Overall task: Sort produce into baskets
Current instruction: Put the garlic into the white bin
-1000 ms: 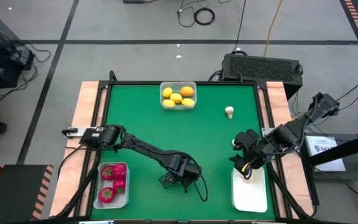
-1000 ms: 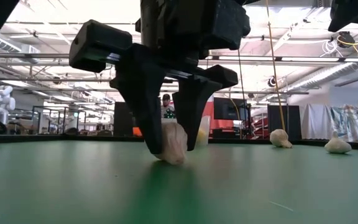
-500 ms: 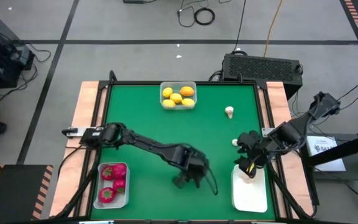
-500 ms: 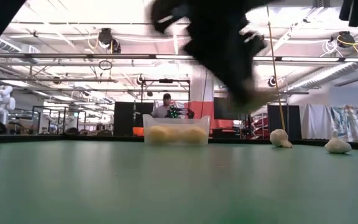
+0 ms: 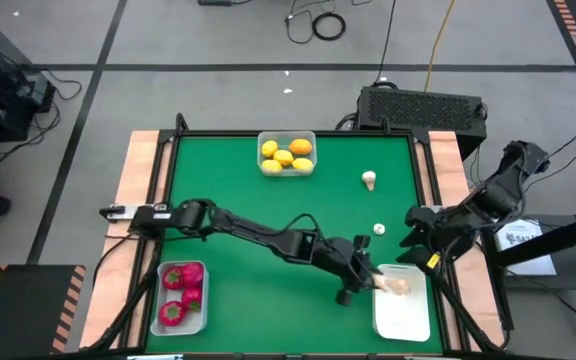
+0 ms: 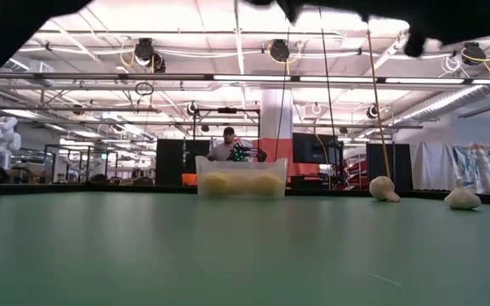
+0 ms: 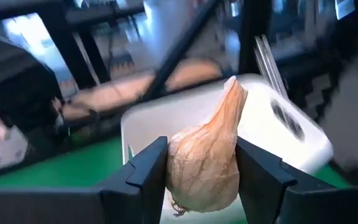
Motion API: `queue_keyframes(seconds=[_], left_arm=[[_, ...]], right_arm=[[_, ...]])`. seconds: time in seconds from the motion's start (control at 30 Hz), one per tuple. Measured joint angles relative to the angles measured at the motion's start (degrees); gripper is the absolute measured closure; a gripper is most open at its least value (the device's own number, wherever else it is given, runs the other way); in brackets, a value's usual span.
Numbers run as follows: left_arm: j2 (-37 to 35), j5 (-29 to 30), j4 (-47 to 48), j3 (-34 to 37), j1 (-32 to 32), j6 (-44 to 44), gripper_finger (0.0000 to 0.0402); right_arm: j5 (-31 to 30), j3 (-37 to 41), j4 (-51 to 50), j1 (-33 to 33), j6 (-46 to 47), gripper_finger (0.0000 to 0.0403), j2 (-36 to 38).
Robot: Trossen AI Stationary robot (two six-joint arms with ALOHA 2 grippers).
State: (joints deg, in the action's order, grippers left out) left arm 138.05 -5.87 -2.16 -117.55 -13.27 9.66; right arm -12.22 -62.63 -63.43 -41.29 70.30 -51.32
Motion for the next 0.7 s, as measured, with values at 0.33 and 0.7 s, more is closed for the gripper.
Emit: queue_keyframes(seconds=[0.33, 0.7], left_arm=[[11.6, 3.18, -21.53, -6.81, -1.4, -12.44, 0.0237], [15.63, 3.37, -21.33, -11.99, -1.36, -16.86, 0.0185]], right_arm=[[0.02, 0.0, -0.12, -3.17, -2.37, 0.0161, 0.45], [-0.09, 0.0, -0.27, -4.21, -3.91, 0.0161, 0.45]])
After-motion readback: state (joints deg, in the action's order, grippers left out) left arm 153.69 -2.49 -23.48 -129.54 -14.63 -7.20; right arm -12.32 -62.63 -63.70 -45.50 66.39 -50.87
